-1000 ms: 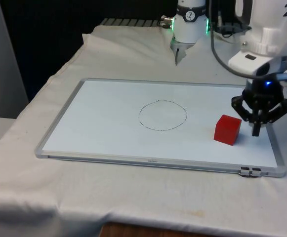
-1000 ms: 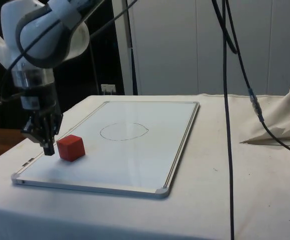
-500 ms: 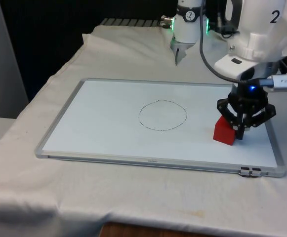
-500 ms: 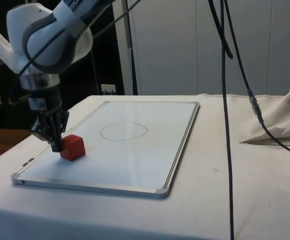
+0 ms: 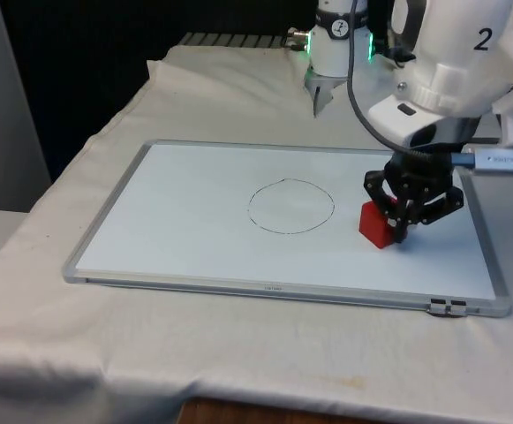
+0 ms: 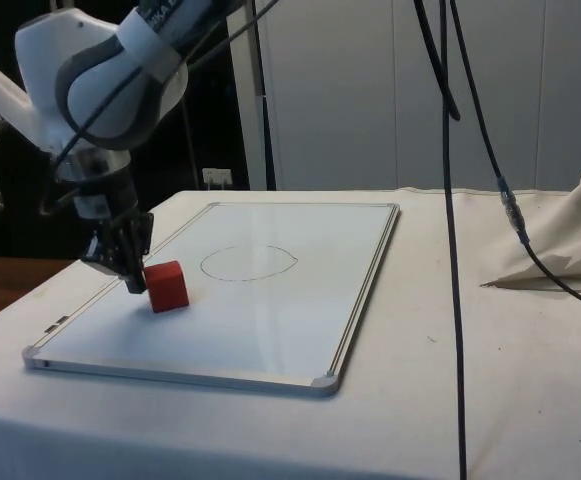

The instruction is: Push the cube into the marked area.

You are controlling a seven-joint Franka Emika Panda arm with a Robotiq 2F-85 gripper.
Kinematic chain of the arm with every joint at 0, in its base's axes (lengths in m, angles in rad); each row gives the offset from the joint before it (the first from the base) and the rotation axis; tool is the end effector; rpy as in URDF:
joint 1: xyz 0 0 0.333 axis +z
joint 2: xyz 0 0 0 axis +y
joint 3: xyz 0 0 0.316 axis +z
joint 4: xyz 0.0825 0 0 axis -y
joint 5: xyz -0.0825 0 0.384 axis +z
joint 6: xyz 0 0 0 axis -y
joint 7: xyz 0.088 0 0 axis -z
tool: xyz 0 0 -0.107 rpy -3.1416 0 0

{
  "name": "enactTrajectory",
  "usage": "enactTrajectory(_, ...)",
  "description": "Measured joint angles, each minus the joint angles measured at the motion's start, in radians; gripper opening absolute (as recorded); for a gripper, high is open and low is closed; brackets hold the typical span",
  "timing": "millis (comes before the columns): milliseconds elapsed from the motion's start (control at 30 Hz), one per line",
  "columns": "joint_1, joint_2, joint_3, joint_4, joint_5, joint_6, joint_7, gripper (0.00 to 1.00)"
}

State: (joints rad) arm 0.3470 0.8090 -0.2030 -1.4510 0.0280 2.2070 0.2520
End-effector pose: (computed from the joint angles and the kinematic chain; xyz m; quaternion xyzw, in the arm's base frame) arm 0.7064 0.1297 0.2080 0.9973 -0.0331 -0.0060 0.0651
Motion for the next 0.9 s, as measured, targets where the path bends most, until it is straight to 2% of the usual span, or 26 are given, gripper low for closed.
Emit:
enactTrajectory(133, 0.01, -0.008, 0.002, -0.024, -0.031, -0.012, 0.017, 0.0)
enactTrajectory(367, 0.028, -0.035, 0.013, -0.079, -0.051, -0.012, 0.042, 0.0)
enactTrajectory(633, 0.033, -0.076, 0.013, -0.151, -0.071, -0.012, 0.045, 0.0)
enactTrajectory(900, 0.035, -0.126, 0.011, -0.239, -0.138, -0.01, 0.067, 0.0)
